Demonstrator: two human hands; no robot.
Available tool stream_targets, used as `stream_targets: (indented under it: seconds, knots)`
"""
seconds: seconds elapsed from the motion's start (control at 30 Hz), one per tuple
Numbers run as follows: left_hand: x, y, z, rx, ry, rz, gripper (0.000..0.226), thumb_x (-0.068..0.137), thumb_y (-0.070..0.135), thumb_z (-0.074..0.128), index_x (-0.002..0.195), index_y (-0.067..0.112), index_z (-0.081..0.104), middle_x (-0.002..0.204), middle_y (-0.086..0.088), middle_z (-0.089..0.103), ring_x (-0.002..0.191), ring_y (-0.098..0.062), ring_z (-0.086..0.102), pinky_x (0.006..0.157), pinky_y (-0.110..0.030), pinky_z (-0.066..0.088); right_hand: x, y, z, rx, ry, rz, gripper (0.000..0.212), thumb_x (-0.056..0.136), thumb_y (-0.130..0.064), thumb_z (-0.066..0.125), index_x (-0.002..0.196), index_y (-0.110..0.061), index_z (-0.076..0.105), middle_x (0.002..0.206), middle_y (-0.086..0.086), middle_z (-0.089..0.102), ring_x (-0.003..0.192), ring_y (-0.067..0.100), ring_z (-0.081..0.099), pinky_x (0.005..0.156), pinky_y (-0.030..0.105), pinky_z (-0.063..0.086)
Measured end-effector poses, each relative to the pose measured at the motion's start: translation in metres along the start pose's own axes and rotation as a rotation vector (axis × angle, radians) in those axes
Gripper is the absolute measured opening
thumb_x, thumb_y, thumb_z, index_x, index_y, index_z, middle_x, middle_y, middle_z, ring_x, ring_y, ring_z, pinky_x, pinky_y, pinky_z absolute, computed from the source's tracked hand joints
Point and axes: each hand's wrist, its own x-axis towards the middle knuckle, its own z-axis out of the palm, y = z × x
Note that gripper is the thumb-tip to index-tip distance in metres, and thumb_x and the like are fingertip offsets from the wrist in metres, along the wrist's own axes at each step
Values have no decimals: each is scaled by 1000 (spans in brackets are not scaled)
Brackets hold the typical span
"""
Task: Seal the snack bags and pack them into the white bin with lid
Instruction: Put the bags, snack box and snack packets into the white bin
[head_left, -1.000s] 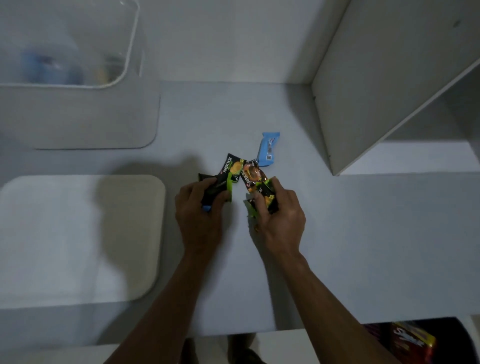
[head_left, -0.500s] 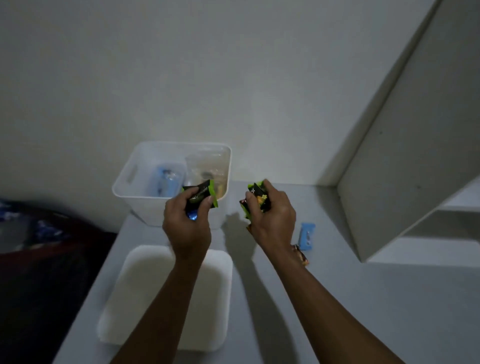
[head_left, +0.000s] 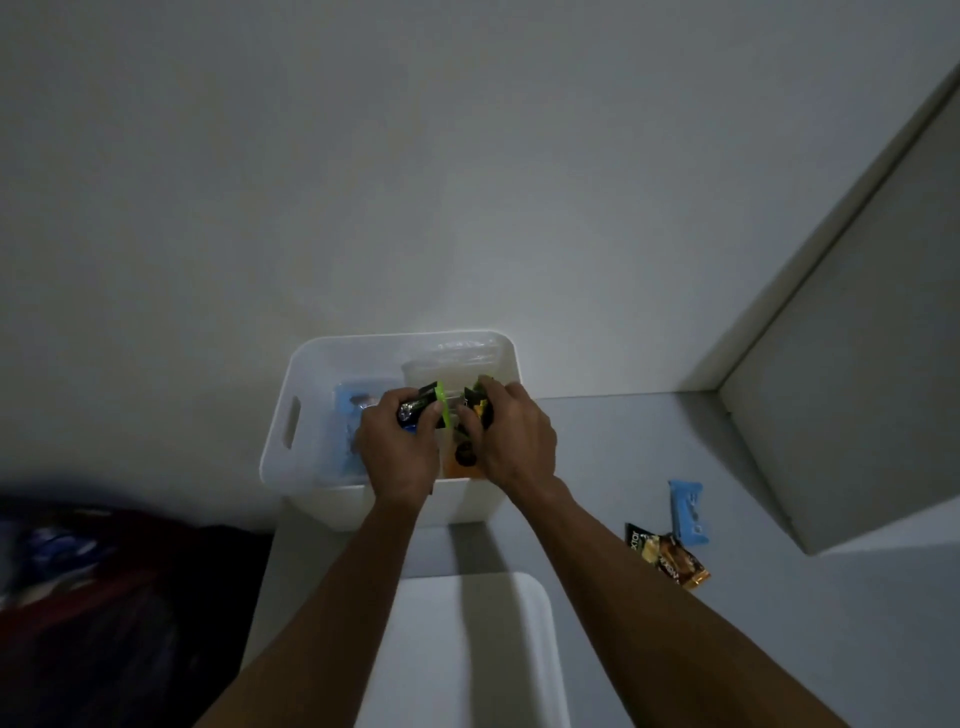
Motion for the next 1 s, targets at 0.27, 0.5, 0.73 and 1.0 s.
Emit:
stream_targets:
  seconds: [0.27,0.5,0.73,1.0]
  knots:
    - [18,-13,5,69,-142,-58,26,99,28,54,104,9,70,102,-8,69,90,-15,59,79,-25,39,2,4,25,63,-25,-34,32,97,-32,53,124,-18,61,122,6,60,107,22,57,85,35,52]
    - [10,4,-11,-24,-90,-111,29,100,30,51,111,9,68,112,-7,66,99,-11,54,85,-20,36,7,6,-6,258,146,44,29,100,-22,52,122,-8,65,118,13,65,106,24,61,89,23,43]
    - [-45,42,-12,-179,29,124,23,98,26,57,102,7,69,97,1,65,90,-9,57,77,1,35,-32,91,-83,299,383,241,32,96,-34,55,120,-16,67,113,1,67,98,9,63,88,40,54]
    - [-155,38,83,-139,-264,161,24,94,32,61,109,15,67,104,-1,64,98,-19,62,79,-33,53,-92,225,-119,182,241,459,40,97,-35,56,130,-13,59,129,9,59,112,21,60,96,42,50]
